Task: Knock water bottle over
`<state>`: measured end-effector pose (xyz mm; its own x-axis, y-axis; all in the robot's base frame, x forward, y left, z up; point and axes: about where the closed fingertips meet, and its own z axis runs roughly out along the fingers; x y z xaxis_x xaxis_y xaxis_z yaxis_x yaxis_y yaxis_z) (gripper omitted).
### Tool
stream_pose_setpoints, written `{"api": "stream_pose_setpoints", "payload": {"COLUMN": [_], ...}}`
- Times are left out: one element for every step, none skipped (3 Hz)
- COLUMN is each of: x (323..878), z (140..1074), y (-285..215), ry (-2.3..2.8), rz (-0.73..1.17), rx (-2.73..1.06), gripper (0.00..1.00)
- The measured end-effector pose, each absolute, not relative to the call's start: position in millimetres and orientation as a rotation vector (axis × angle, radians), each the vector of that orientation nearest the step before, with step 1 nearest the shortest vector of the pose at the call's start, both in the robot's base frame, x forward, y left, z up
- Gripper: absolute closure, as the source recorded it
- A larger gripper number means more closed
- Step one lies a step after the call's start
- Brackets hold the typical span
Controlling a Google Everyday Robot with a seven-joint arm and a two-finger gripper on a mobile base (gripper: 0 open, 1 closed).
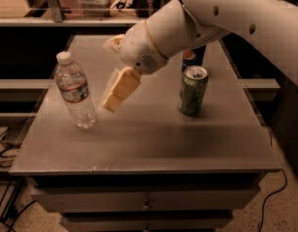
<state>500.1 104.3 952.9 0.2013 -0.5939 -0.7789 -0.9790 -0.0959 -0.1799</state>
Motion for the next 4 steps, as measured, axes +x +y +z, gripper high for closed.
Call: {"api": "stream_pose_setpoints", "payload": {"x": [499.6, 495.8, 490.9, 488.5], "z": [951.0, 945.1, 940.5, 936.8], "y": [135.8, 161.7, 178.9, 188.8], "ry": [1.440, 1.408, 1.387, 1.378], "rz": [0.717, 0.760, 0.796, 0.820], "rx": [-1.790, -1.813, -1.831, -1.837], "gripper": [0.00, 0.03, 0.19, 0.43]}}
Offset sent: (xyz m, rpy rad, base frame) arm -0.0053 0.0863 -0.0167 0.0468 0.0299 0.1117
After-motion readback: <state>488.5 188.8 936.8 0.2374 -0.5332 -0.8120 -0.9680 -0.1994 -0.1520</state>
